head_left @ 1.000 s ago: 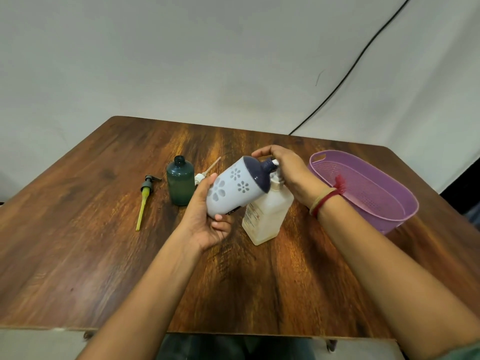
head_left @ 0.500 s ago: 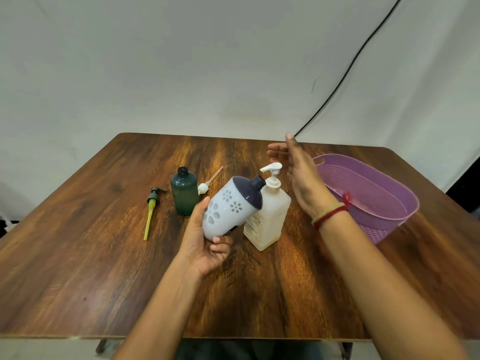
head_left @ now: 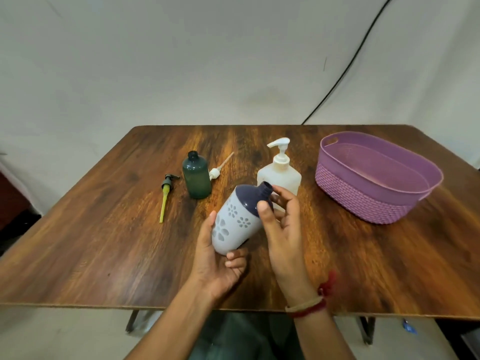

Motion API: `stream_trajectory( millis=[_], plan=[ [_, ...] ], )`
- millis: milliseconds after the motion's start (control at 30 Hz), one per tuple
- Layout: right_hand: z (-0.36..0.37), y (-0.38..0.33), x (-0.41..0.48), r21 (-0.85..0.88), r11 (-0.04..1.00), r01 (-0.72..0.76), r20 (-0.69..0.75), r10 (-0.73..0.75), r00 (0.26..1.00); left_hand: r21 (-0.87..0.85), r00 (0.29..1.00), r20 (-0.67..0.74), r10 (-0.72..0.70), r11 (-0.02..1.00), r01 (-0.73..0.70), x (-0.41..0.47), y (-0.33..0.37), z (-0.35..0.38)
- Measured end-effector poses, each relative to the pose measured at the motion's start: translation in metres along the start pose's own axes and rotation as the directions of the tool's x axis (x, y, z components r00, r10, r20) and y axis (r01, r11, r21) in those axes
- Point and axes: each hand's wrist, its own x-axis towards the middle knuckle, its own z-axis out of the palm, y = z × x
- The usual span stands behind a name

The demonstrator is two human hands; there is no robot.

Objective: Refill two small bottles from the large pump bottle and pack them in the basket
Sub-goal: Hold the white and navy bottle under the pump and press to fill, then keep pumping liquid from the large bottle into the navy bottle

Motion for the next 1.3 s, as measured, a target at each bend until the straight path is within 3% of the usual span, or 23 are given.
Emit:
stream_trajectory(
  millis=[67, 200, 300, 367, 433, 500, 567, 667, 800, 867, 1033, 1167, 1300],
  plan=[
    [0.007, 0.007, -0.013, 0.002, 0.999, -0.050, 0.033, 0.050, 0.998, 0.003, 0.999, 0.041, 0.018, 1.000, -0.019, -0.003, -0.007, 0.001],
    [0.007, 0.019, -0.024, -0.009, 0.998, -0.062, -0.043, 0.062, 0.997, 0.096, 0.994, 0.107, 0.020, 0.995, -0.031, -0.001, -0.014, 0.005],
    [-0.008, 0.021, -0.020, 0.022, 0.999, -0.044, -0.070, 0.046, 0.997, 0.346, 0.998, 0.051, 0.040, 0.937, -0.055, 0.003, -0.018, 0.003],
    [-0.020, 0.023, -0.020, 0.004, 1.000, -0.010, -0.076, 0.010, 0.997, 0.610, 0.989, -0.060, 0.134, 0.790, -0.070, -0.001, -0.020, 0.002],
    [-0.030, 0.025, -0.022, -0.026, 1.000, 0.000, -0.083, -0.002, 0.997, 0.775, 0.922, -0.133, 0.363, 0.619, -0.132, -0.004, -0.015, 0.000],
    [-0.037, 0.028, -0.027, -0.034, 0.999, -0.010, -0.089, 0.007, 0.996, 0.870, 0.818, -0.062, 0.572, 0.433, -0.237, -0.007, -0.003, -0.001],
    [-0.043, 0.033, -0.030, -0.037, 0.999, -0.020, -0.107, 0.016, 0.994, 0.918, 0.746, 0.078, 0.662, 0.244, -0.313, -0.006, 0.012, 0.002],
    [-0.050, 0.041, -0.033, -0.081, 0.996, -0.028, -0.131, 0.017, 0.991, 0.931, 0.708, 0.246, 0.662, 0.042, -0.363, 0.007, 0.035, 0.016],
    [-0.056, 0.050, -0.035, -0.131, 0.991, -0.019, -0.137, 0.001, 0.991, 0.920, 0.752, 0.393, 0.530, -0.218, -0.327, 0.048, 0.052, 0.042],
    [-0.059, 0.051, -0.036, -0.145, 0.989, -0.010, -0.151, -0.012, 0.989, 0.916, 0.785, 0.398, 0.475, -0.248, -0.315, 0.070, 0.048, 0.053],
    [-0.063, 0.053, -0.037, -0.189, 0.982, 0.005, -0.144, -0.032, 0.989, 0.919, 0.836, 0.388, 0.388, -0.095, -0.382, 0.107, 0.028, 0.070],
    [-0.065, 0.059, -0.040, -0.228, 0.974, 0.007, -0.130, -0.037, 0.991, 0.888, 0.764, 0.452, 0.460, -0.155, -0.432, 0.113, 0.017, 0.071],
    [-0.065, 0.064, -0.039, -0.251, 0.968, -0.003, -0.101, -0.023, 0.995, 0.890, 0.654, 0.453, 0.606, -0.258, -0.376, 0.105, 0.007, 0.065]
  ],
)
